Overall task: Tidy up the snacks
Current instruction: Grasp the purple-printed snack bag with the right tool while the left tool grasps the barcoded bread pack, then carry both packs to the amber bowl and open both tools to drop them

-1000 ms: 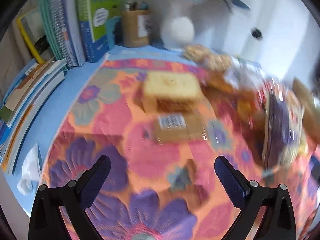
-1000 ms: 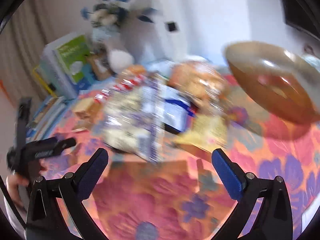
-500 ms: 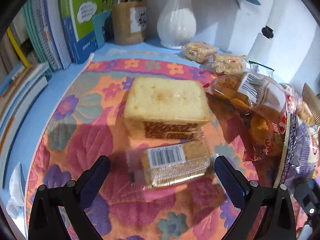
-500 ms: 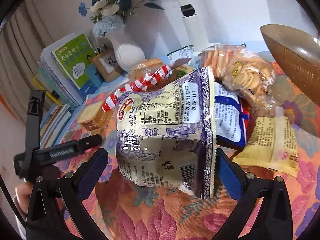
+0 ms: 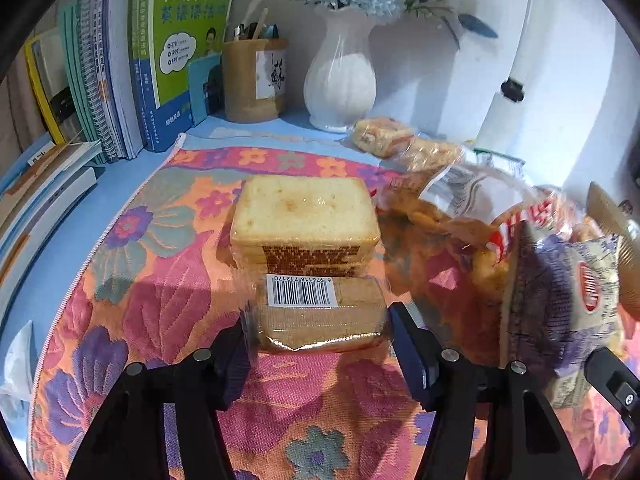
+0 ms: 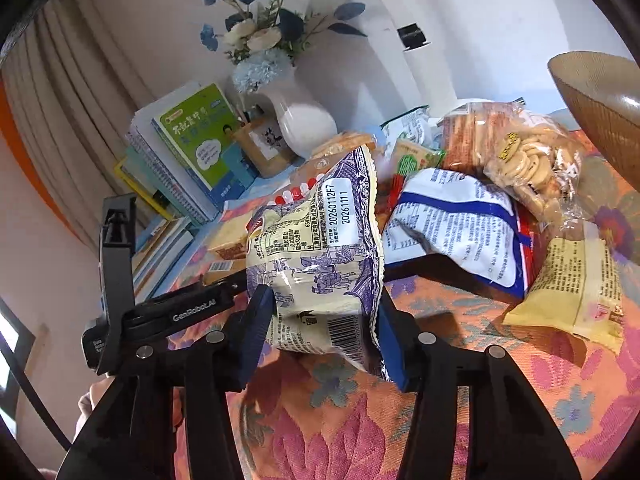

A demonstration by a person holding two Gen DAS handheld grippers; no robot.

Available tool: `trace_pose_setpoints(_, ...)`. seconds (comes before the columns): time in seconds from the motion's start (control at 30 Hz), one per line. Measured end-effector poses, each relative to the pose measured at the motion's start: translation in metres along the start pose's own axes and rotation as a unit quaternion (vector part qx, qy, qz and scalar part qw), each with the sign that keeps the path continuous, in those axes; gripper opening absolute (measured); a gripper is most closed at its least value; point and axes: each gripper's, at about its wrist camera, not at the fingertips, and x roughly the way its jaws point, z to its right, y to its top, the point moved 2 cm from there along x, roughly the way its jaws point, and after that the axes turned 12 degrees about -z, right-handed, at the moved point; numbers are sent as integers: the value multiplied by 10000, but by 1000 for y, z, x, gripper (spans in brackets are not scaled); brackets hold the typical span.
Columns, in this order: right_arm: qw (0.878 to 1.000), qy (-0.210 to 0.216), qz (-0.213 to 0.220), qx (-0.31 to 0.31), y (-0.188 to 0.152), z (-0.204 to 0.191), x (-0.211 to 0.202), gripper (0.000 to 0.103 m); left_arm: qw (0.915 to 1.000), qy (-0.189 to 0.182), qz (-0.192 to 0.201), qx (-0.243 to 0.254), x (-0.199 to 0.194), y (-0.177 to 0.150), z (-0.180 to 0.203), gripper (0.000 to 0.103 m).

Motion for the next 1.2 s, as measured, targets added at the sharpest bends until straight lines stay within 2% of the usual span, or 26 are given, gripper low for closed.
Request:
trace_pose_setpoints(0.2, 9988, 338, 352, 0, -7, 0, -17, 34, 9987, -361, 336, -90, -14, -2, -4, 61)
trace_pose_setpoints(0.33, 9974, 522, 495, 66, -7, 2, -23, 30, 9985, -340, 427, -101, -18, -4, -4, 62)
trace_pose_setpoints(0.4, 9971, 648, 387, 46, -5, 2, -18, 38, 9987, -314, 389, -106, -16, -3, -4, 62)
trace_pose_setpoints(0.43, 9981, 568, 236, 43, -3, 0, -12, 45, 9987, -325, 380, -113, -16, -3, -5, 62)
trace_pose_setpoints(0.47, 9990, 424, 121, 39, -2, -2, -7, 73, 9986, -337, 379, -122, -16, -3, -5, 62)
trace_pose_setpoints(0.5, 9998, 207, 22, 34, 0, -5, -2, 95, 9986, -347, 374, -130, -16, -3, -6, 62)
trace_pose_setpoints(0.53, 10000, 18, -25, -26, 1, -8, 0, 97, 9986, -355, 363, -137, -16, -3, -6, 62)
trace_pose_setpoints(0.67, 9993, -252, -145, -239, 6, -18, 15, 97, 9986, -389, 300, -192, -13, -3, -9, 62)
trace_pose_setpoints(0.73, 9993, -191, -292, -144, 11, -13, 25, 73, 9984, -432, 308, -212, -13, -3, -10, 62)
trace_pose_setpoints(0.77, 9993, 78, -344, -109, 11, -11, 27, 62, 9982, -454, 322, -216, -13, -3, -10, 62)
trace_pose_setpoints(0.8, 9991, 237, -345, -101, 11, -10, 26, 61, 9980, -471, 347, -218, -14, -3, -10, 62)
trace_pose_setpoints(0.9, 9993, 309, -187, -82, 8, -9, 19, 60, 9977, -503, 401, -202, -16, -4, -10, 62)
trace_pose_setpoints(1.07, 9970, 752, 185, 11, 3, -3, 1, 61, 9970, -557, 495, -207, -19, -5, -11, 62)
trace_pose_setpoints(1.2, 9948, 925, 398, 149, 1, 2, -10, 61, 9958, -660, 615, -160, -24, -6, -9, 62)
